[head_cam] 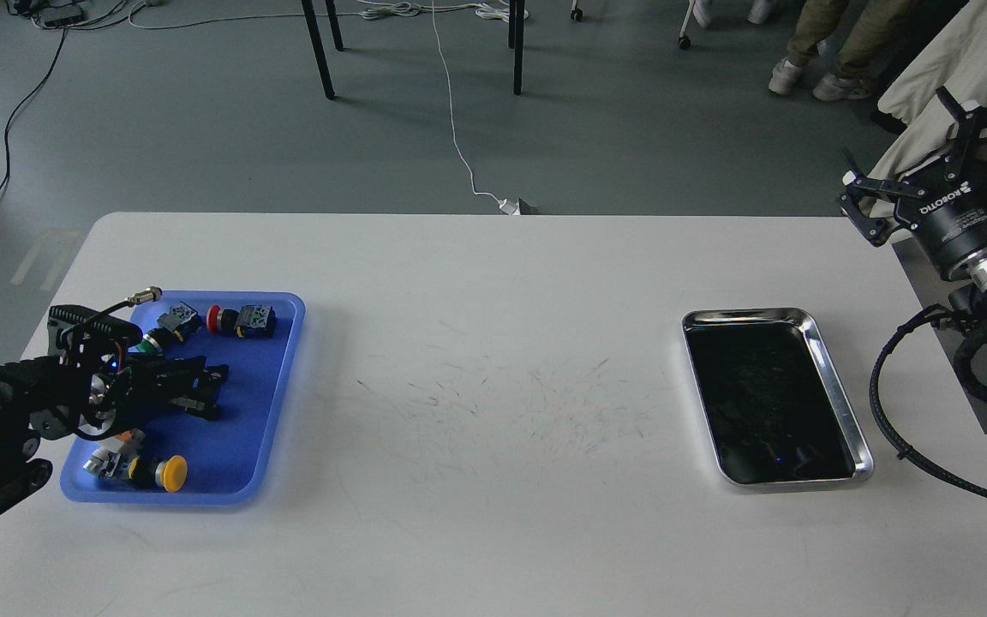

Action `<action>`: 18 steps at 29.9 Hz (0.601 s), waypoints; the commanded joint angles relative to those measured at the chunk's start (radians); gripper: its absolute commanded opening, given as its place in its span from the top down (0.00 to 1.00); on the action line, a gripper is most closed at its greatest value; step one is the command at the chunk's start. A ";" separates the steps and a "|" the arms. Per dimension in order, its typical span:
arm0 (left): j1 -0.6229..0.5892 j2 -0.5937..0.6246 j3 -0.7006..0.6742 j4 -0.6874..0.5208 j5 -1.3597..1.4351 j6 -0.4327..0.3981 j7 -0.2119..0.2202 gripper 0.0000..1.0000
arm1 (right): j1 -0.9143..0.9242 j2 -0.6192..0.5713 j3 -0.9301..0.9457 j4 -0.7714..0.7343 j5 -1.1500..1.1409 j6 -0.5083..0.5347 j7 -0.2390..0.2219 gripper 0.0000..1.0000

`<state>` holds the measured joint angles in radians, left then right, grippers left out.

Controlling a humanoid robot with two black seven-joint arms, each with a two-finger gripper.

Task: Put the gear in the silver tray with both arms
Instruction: 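Lower the left gripper into the blue tray and grasp a black gear, then carry the black gear with the left gripper toward the table center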

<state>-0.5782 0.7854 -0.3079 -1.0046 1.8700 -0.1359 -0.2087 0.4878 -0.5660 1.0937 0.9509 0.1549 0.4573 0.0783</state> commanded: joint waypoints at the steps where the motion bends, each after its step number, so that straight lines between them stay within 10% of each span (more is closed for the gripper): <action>1: -0.009 0.003 0.000 -0.011 -0.002 -0.002 -0.004 0.83 | 0.000 0.000 0.000 0.000 0.000 0.000 0.000 0.01; 13: -0.172 0.167 -0.011 -0.305 -0.009 -0.080 0.005 0.86 | 0.002 0.000 0.002 0.000 0.000 0.000 0.000 0.01; 18: -0.244 0.166 -0.020 -0.498 -0.015 -0.148 0.084 0.86 | 0.003 0.000 0.002 0.000 0.000 0.000 0.000 0.01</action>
<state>-0.7804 0.9597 -0.3239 -1.3980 1.8593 -0.2482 -0.1729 0.4906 -0.5660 1.0954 0.9513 0.1549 0.4572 0.0783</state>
